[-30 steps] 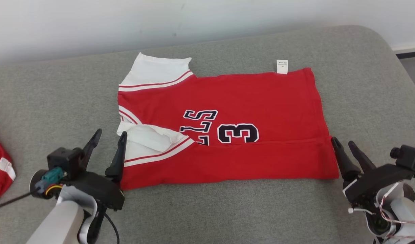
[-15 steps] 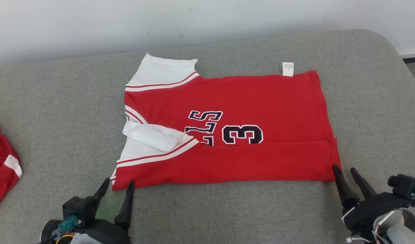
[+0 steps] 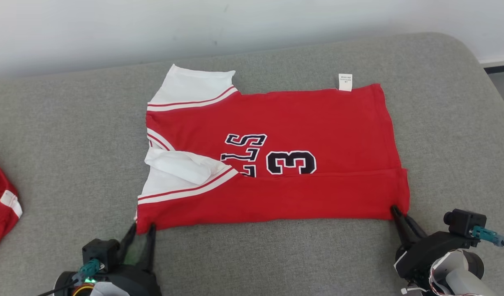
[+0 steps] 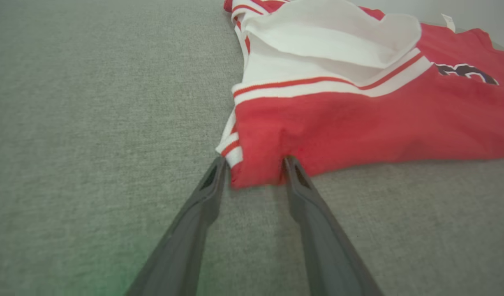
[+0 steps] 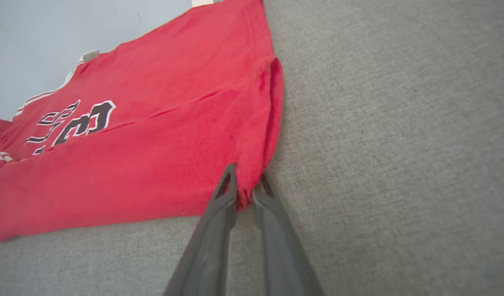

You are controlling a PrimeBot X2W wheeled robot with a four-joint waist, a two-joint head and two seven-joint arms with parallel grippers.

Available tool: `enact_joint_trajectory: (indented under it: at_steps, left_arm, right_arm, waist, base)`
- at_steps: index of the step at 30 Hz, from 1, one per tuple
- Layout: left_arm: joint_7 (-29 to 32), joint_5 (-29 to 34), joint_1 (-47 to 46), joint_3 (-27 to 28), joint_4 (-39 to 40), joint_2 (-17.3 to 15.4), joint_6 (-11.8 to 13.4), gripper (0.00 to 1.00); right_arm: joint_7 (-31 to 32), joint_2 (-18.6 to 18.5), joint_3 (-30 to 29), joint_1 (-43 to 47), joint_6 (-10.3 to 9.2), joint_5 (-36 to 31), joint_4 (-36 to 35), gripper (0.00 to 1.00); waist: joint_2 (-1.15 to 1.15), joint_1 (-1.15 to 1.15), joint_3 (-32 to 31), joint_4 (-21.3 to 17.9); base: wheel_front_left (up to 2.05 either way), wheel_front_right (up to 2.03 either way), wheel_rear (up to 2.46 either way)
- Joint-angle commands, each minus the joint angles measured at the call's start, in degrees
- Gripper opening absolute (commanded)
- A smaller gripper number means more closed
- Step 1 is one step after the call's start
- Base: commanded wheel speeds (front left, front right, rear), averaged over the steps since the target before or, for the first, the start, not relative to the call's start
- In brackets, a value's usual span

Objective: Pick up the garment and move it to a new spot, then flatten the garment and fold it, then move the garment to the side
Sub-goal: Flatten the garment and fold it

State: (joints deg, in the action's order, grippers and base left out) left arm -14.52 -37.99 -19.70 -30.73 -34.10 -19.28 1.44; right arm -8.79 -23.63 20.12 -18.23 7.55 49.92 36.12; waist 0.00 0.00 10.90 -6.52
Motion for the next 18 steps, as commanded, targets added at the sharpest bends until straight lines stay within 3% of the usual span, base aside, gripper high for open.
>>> enact_joint_trajectory:
  at_steps: [1,9,18]
  left_arm:
    - [-0.1,-0.2,-0.2,0.0,-0.8,0.8,-0.2,0.00]
    - [-0.7,-0.5,3.3,2.8,-0.9,2.3,-0.9,0.00]
    - [-0.7,0.4,15.6,6.7,7.9,3.7,1.7,0.00]
  right_arm:
    - [-0.4,0.1,0.2,0.2,-0.14,0.3,0.4,0.00]
    - [-1.4,-1.3,1.0,3.6,-0.14,2.0,0.3,0.00]
    - [-0.2,-2.7,0.6,9.0,-0.14,3.2,-2.8,0.00]
  waist:
    - [0.00,0.00,-0.9,0.5]
    - [0.00,0.00,-6.3,2.4]
    - [0.00,0.00,-10.6,4.1]
  base:
    - [0.00,0.00,0.00]
    - [0.00,0.00,0.00]
    - [0.00,0.00,0.00]
